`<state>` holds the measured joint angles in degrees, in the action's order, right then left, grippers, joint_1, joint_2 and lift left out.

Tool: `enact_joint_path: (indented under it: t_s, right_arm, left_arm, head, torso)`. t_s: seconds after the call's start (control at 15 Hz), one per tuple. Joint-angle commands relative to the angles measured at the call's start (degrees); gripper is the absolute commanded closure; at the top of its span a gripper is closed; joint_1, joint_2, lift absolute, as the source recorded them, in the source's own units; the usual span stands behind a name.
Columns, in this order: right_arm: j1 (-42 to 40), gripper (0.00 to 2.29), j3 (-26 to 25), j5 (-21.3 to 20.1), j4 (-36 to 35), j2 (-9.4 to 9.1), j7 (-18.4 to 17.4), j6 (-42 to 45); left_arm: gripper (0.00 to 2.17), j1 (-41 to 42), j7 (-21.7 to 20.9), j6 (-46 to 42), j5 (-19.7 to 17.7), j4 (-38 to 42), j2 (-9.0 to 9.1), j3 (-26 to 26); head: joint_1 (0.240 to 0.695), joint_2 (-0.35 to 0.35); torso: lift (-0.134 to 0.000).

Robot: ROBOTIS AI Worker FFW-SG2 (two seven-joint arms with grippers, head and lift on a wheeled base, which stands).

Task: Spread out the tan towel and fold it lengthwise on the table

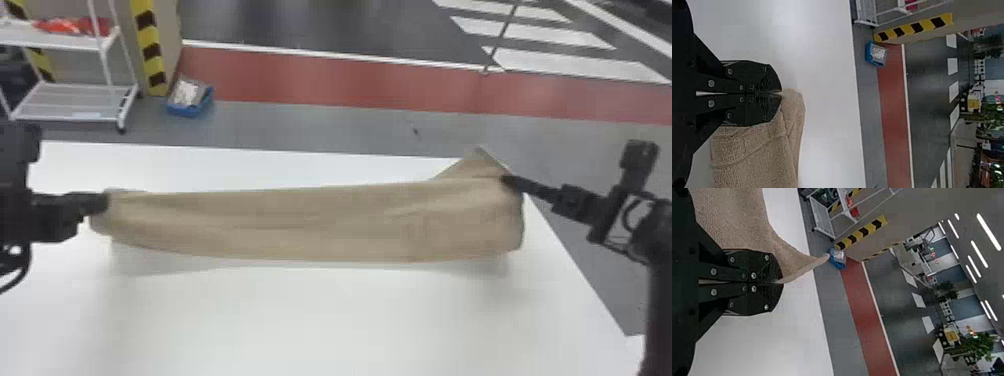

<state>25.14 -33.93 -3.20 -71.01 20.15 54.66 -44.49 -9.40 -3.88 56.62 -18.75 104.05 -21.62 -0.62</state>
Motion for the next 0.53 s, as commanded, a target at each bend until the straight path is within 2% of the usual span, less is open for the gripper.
enact_joint_path:
  t_s: [0.0,0.07,0.13,0.27,0.4,0.47]
  right_arm:
    - [5.6,1.66,0.2,-0.1,5.7,-0.55,-1.9,5.3]
    - [7.8,1.66,0.2,-0.4,7.7,-0.64,-2.4,7.4]
    - [10.5,1.66,0.2,-0.9,10.2,-0.64,-2.8,9.7]
    - [14.9,1.66,-0.8,-0.9,13.6,-0.55,-2.5,12.2]
    - [15.4,1.65,-1.2,0.0,13.6,-0.55,-1.0,12.0]
    - [13.1,1.65,-1.0,0.3,12.6,-0.2,0.1,10.2]
  left_arm:
    - [1.36,-5.8,-0.3,-2.3,-0.9,-4.4,0.08,-0.7]
    - [1.36,-7.5,-0.3,-3.2,-0.9,-5.8,0.17,-1.0]
    - [1.36,-9.3,-0.3,-5.7,-1.1,-7.5,0.43,-1.6]
    - [1.36,-11.3,-0.3,-7.6,-2.1,-9.2,0.79,-2.1]
    - [1.36,-10.9,-0.3,-8.0,-3.8,-8.9,0.79,-2.0]
    - [1.36,-9.3,-0.3,-8.0,-4.5,-8.2,0.61,-1.9]
  head:
    - [0.695,-0.184]
    - [0.695,-0.178]
    - [0.66,-0.17]
    - [0.618,-0.166]
    - [0.559,-0.164]
    - [0.549,-0.165]
  torso:
    - [-0.124]
    - [-0.124]
    - [-0.124]
    - [-0.124]
    - [-0.124]
    - [-0.124]
